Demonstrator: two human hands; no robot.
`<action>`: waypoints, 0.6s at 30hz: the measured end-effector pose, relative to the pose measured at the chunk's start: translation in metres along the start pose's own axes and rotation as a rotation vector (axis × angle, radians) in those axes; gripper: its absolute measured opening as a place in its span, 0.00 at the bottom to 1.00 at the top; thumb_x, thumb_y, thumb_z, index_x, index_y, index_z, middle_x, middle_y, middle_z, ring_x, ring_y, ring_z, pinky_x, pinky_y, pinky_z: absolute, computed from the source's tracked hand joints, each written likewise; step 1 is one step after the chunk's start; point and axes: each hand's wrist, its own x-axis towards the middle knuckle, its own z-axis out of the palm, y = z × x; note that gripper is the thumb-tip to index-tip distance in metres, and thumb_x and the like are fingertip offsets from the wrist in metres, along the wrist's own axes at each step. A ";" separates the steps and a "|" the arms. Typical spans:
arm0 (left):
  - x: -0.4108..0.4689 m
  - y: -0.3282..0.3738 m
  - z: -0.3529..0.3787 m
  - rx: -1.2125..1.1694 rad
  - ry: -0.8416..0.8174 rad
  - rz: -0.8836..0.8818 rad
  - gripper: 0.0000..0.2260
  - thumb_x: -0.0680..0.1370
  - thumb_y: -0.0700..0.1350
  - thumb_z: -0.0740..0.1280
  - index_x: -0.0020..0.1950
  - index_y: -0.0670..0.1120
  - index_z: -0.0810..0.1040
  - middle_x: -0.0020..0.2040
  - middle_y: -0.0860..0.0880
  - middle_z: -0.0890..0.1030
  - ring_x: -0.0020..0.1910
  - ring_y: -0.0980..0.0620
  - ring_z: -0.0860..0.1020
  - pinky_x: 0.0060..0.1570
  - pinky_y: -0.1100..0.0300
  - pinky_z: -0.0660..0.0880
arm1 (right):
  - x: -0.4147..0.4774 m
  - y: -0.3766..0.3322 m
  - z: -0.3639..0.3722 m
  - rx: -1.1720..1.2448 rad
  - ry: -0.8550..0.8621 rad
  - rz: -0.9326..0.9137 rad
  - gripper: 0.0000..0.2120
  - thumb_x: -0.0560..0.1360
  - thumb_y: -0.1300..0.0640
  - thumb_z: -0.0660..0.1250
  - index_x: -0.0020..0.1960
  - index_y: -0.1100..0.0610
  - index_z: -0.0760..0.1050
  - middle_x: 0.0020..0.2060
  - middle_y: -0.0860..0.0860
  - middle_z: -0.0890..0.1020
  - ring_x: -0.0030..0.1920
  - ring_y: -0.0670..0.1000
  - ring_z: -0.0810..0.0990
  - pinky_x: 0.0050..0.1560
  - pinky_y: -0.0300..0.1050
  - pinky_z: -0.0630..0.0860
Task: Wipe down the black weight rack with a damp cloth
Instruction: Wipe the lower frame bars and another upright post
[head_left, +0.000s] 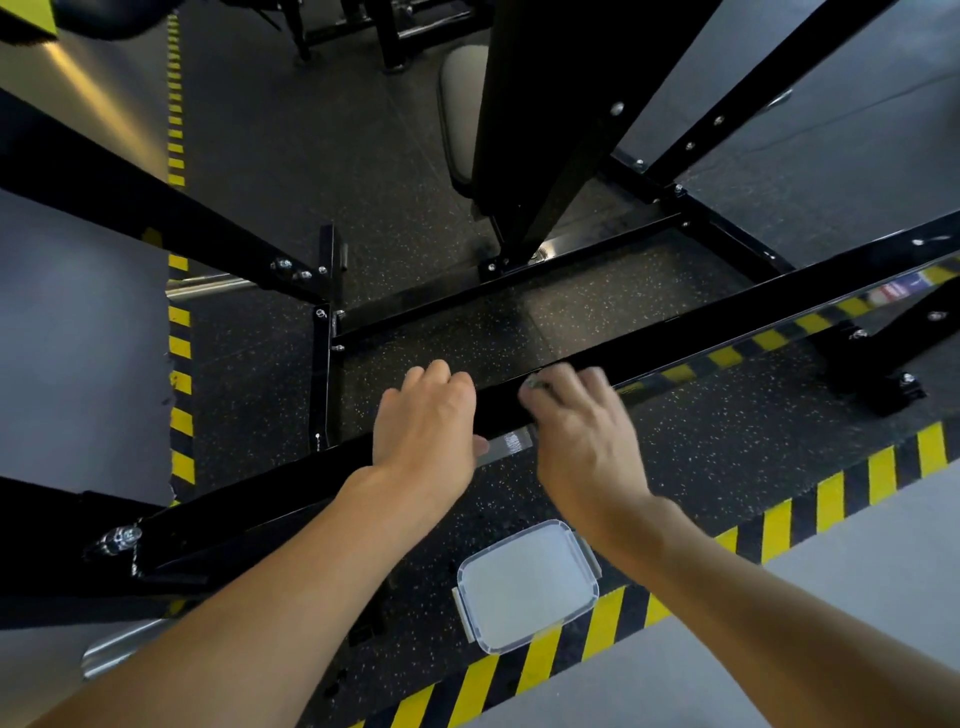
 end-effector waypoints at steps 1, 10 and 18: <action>0.002 0.004 -0.001 -0.001 -0.005 0.009 0.20 0.76 0.54 0.72 0.64 0.48 0.73 0.60 0.49 0.73 0.61 0.47 0.71 0.58 0.52 0.69 | -0.005 -0.001 0.001 0.021 -0.028 -0.115 0.16 0.69 0.68 0.66 0.55 0.58 0.80 0.52 0.52 0.78 0.46 0.56 0.72 0.45 0.52 0.75; 0.012 0.018 0.003 -0.103 -0.004 0.006 0.24 0.74 0.52 0.75 0.68 0.50 0.74 0.58 0.50 0.74 0.61 0.48 0.70 0.58 0.53 0.69 | -0.001 0.027 -0.007 -0.041 0.054 0.050 0.16 0.68 0.66 0.67 0.55 0.59 0.80 0.50 0.54 0.78 0.46 0.58 0.73 0.45 0.53 0.75; 0.012 0.020 0.002 -0.101 -0.011 -0.010 0.23 0.74 0.51 0.75 0.67 0.50 0.74 0.58 0.51 0.74 0.60 0.49 0.70 0.57 0.53 0.70 | 0.025 0.013 -0.009 -0.039 -0.015 0.142 0.12 0.68 0.65 0.70 0.52 0.56 0.79 0.49 0.52 0.75 0.48 0.56 0.72 0.46 0.50 0.73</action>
